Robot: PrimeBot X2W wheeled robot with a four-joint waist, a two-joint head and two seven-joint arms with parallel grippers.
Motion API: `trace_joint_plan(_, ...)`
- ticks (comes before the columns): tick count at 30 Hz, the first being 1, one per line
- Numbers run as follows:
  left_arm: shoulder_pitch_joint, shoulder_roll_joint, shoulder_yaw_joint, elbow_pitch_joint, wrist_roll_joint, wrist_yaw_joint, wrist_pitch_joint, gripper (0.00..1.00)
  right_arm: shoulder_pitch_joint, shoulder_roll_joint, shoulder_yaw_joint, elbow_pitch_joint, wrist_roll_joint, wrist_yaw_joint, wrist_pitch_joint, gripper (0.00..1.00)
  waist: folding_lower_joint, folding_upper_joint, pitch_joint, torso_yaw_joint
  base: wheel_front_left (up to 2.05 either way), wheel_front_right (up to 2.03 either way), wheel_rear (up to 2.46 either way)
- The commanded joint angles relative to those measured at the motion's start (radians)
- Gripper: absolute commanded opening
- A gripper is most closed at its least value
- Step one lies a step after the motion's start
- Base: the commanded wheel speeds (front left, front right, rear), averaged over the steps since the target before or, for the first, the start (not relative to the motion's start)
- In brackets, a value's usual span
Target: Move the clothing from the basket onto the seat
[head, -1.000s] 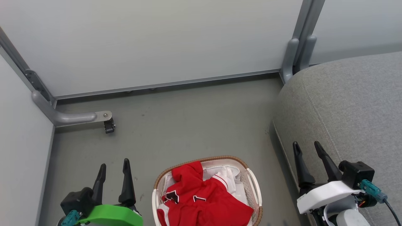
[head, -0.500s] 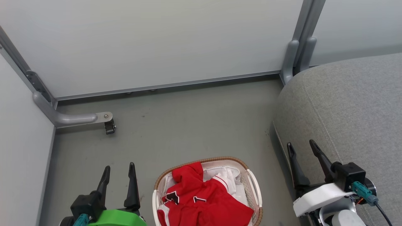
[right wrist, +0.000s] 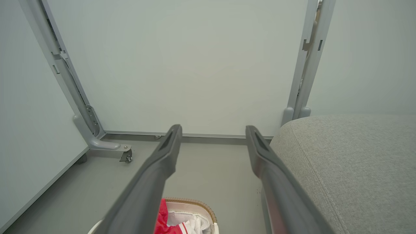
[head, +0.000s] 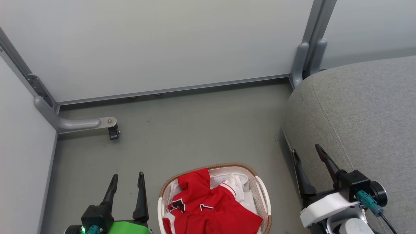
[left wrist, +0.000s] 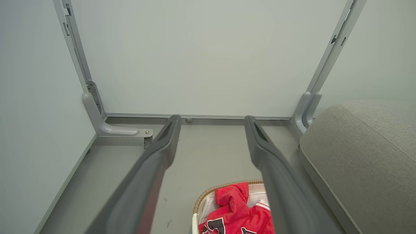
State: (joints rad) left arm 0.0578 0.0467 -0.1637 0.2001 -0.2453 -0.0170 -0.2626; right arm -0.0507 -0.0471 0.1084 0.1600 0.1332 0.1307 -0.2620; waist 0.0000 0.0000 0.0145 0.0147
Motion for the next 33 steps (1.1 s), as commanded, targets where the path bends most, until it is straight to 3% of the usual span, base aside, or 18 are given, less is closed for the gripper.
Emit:
trace_joint_plan(1, 0.012, 0.007, 0.000, 0.003, 0.000, 0.003, -0.003, 1.00, 0.013, -0.006, 0.000, -0.004, -0.003, 0.000, -0.005, 1.00, 0.0000, 0.0000, 0.000, 0.000, 0.00, 0.00, 0.00)
trace_joint_plan(23, 0.002, 0.006, -0.012, 0.013, -0.002, -0.004, -0.003, 1.00, 0.012, -0.006, -0.004, -0.010, -0.003, 0.000, -0.005, 1.00, 0.0000, 0.0000, 0.011, 0.001, 0.00, 0.00, 0.00)
trace_joint_plan(33, -0.122, 0.006, -0.109, 0.056, 0.081, -0.028, -0.002, 1.00, -0.054, -0.006, -0.041, -0.042, -0.018, 0.000, -0.004, 1.00, 0.0000, 0.0000, 0.137, 0.008, 0.00, 0.00, 0.00)
